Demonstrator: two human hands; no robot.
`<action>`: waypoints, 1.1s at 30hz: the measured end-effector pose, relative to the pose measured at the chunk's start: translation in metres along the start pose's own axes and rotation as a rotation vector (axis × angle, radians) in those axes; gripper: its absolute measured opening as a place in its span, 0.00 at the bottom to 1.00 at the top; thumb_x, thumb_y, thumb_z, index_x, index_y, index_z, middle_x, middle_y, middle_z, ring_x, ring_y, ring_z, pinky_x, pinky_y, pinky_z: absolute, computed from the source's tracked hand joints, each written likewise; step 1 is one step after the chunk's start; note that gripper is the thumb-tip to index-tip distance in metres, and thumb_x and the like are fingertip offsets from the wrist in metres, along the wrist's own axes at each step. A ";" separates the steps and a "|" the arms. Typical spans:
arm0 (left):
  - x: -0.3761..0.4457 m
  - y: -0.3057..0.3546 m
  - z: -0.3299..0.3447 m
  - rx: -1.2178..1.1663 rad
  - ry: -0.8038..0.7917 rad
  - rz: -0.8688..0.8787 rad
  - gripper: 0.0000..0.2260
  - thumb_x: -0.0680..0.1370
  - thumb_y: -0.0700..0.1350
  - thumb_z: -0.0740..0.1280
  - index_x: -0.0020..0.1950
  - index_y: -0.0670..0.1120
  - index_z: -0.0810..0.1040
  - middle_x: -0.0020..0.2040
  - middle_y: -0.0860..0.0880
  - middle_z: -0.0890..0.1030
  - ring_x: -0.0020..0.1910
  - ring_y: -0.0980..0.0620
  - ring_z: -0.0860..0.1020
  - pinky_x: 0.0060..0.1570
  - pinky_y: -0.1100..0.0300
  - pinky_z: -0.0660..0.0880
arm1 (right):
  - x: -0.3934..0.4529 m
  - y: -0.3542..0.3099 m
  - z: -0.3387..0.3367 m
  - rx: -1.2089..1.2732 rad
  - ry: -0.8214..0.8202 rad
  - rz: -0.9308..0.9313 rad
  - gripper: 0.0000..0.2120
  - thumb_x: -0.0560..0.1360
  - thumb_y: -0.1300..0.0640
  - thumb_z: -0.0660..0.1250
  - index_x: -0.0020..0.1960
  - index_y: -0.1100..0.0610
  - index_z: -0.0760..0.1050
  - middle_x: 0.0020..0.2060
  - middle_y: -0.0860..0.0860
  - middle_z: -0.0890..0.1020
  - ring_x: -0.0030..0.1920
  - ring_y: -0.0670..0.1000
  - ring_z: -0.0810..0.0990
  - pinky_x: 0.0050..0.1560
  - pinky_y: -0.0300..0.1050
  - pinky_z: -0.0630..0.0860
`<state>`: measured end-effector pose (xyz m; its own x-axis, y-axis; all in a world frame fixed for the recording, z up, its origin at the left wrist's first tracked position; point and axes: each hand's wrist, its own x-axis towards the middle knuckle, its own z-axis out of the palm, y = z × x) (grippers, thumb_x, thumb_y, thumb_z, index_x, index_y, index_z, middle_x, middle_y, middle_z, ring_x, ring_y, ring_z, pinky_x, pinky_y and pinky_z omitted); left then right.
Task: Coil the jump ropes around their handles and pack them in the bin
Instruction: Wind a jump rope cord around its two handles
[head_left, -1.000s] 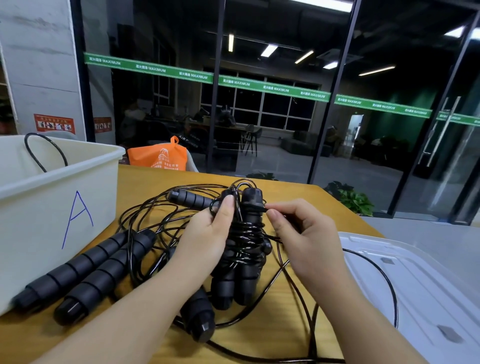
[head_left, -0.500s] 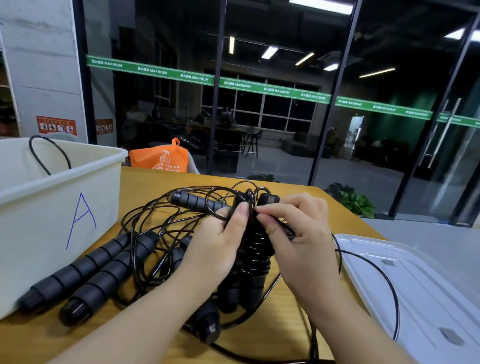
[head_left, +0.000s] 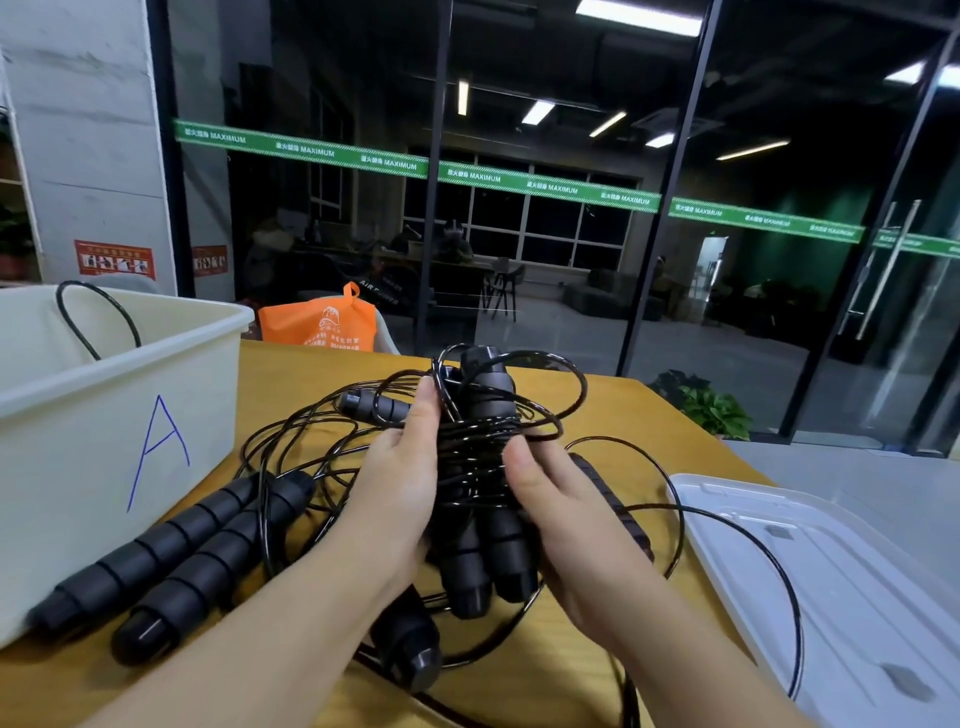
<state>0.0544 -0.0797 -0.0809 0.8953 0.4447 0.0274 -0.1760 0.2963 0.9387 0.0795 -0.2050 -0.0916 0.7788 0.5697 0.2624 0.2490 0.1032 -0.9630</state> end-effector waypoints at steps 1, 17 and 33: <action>0.000 0.001 0.000 0.006 0.023 0.009 0.26 0.73 0.66 0.61 0.51 0.44 0.79 0.45 0.44 0.85 0.47 0.44 0.83 0.52 0.47 0.78 | 0.000 0.001 0.001 -0.004 -0.021 0.017 0.22 0.68 0.37 0.72 0.59 0.43 0.74 0.52 0.46 0.84 0.54 0.47 0.83 0.56 0.48 0.79; 0.004 -0.005 0.000 -0.005 0.126 0.002 0.27 0.76 0.66 0.58 0.55 0.44 0.77 0.49 0.44 0.84 0.50 0.44 0.82 0.55 0.43 0.77 | 0.005 0.001 -0.004 -0.144 0.177 0.037 0.28 0.80 0.47 0.60 0.77 0.41 0.54 0.58 0.40 0.79 0.58 0.42 0.78 0.65 0.47 0.73; -0.004 -0.010 0.004 0.243 -0.107 0.131 0.53 0.52 0.81 0.61 0.53 0.36 0.78 0.48 0.35 0.81 0.49 0.37 0.81 0.55 0.38 0.76 | 0.005 -0.001 -0.011 0.309 0.397 0.088 0.12 0.79 0.63 0.63 0.42 0.58 0.82 0.33 0.51 0.82 0.32 0.47 0.76 0.36 0.38 0.73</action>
<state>0.0546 -0.0877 -0.0892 0.9116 0.3706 0.1778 -0.2015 0.0258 0.9792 0.0897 -0.2112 -0.0883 0.9627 0.2400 0.1251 0.0376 0.3390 -0.9400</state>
